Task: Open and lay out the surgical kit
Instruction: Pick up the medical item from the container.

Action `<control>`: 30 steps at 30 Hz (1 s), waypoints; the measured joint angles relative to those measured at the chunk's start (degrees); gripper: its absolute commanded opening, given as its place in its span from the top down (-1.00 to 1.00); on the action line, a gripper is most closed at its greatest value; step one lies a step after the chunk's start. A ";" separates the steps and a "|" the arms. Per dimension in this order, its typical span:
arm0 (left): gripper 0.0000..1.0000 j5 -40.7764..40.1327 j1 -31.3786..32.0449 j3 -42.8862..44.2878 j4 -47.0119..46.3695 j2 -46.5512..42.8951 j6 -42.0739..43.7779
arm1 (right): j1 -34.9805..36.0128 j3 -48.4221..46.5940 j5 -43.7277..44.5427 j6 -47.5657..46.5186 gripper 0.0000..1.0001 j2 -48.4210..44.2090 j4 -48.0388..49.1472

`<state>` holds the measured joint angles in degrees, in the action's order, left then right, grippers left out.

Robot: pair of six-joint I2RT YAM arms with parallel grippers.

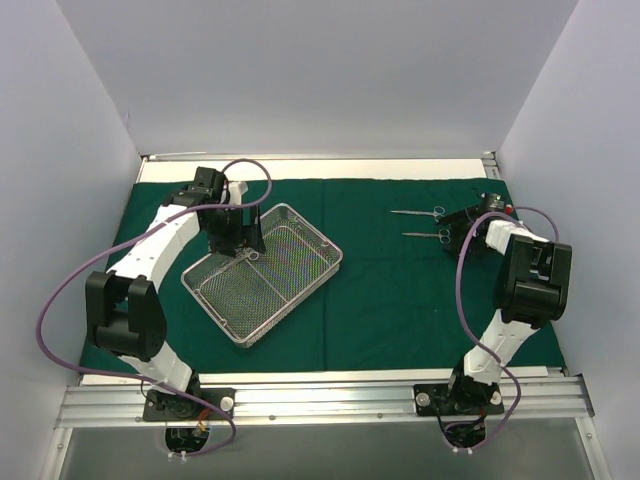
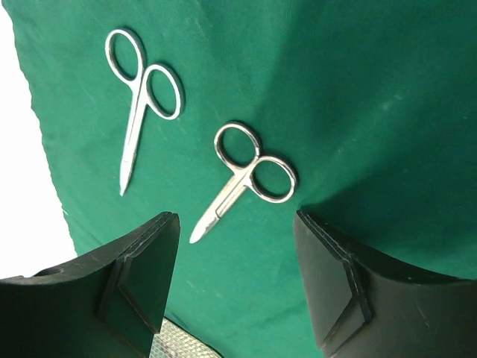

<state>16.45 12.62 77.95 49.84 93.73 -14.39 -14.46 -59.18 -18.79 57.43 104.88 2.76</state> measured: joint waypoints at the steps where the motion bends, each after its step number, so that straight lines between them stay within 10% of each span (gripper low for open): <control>1: -0.87 0.35 -0.04 0.00 0.02 0.11 0.02 | -0.11 -0.24 -0.11 -0.52 -0.28 0.00 -0.74; 10: -1.00 -5.22 -0.04 1.11 1.66 3.76 2.62 | -0.90 -7.80 0.55 -10.08 -0.27 -2.36 -16.70; 21: -0.38 -14.40 0.66 7.06 1.33 13.38 10.56 | 7.19 -15.26 -2.23 -23.15 -0.27 -14.91 -24.61; 30: -0.67 -17.29 4.17 7.30 0.90 16.98 14.16 | 11.08 -10.54 -4.81 -25.20 -0.27 -18.71 -24.48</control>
<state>-0.84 16.80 85.25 50.74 110.72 -0.23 -3.38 -69.71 -23.59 32.23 86.17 -21.71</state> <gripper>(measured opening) 0.831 0.635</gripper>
